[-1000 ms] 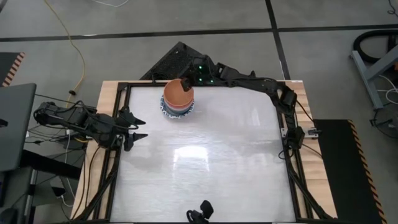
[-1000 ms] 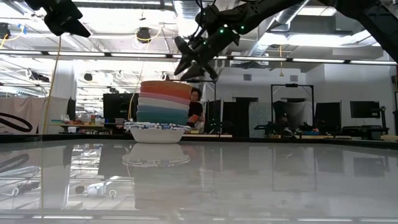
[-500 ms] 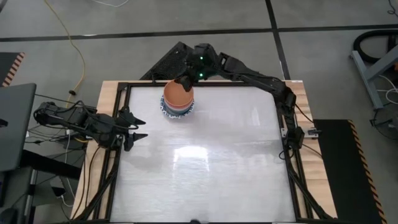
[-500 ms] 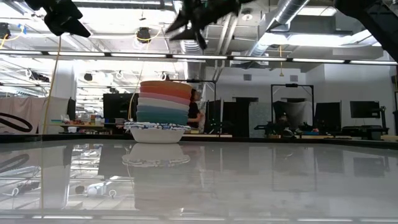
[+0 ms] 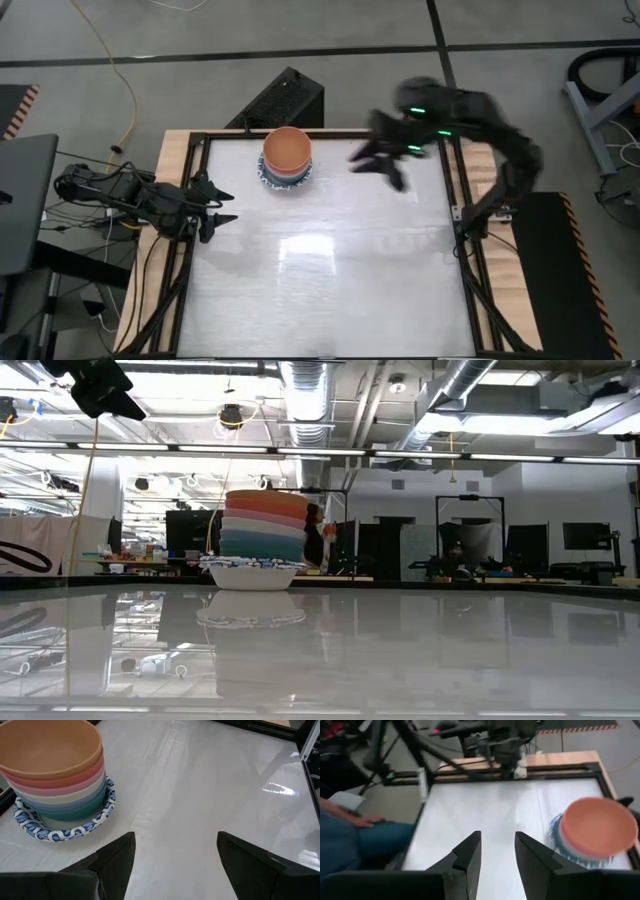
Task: Nest bowls inside each other
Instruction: Return to Home Position
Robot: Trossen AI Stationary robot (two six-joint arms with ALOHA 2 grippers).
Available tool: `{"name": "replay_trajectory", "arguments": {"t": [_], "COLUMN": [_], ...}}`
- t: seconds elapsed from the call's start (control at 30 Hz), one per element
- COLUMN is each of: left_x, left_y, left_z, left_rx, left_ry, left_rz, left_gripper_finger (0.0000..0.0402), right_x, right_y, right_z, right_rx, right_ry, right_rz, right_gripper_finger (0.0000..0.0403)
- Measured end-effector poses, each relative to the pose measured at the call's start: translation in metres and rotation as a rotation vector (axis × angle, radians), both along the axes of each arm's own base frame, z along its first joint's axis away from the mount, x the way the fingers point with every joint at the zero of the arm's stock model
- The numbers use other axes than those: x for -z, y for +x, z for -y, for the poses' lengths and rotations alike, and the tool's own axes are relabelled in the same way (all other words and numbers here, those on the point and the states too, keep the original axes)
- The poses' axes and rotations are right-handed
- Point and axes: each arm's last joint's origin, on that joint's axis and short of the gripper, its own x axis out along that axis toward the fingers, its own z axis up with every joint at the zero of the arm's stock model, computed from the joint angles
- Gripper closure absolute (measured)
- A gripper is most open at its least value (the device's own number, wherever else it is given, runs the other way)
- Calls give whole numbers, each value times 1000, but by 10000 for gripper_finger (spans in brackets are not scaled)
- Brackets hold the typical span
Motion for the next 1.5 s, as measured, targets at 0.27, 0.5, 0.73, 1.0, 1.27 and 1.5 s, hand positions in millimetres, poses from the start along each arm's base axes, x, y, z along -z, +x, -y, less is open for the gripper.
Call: {"name": "replay_trajectory", "arguments": {"t": [0.27,0.5,0.73,1.0,1.27,1.5], "left_x": [0,0,0,0,0,1], "left_y": [0,0,0,0,2,3], "left_z": [0,0,0,0,0,-2], "left_rx": [0,0,15,39,24,-28], "left_ry": [0,0,28,71,72,152], "left_rz": [0,0,-5,-13,-16,-24], "left_gripper_finger": [132,132,132,132,132,132], "right_x": [-32,-5,72,170,239,274], "right_y": [-106,-134,-135,-164,-196,-202], "right_z": [-59,-85,-90,-77,-63,-60], "right_rx": [25,55,60,111,139,155], "right_ry": [-144,-213,-199,-42,39,52], "right_rz": [65,170,355,512,674,714], "right_gripper_finger": [264,264,264,264,264,264]}}
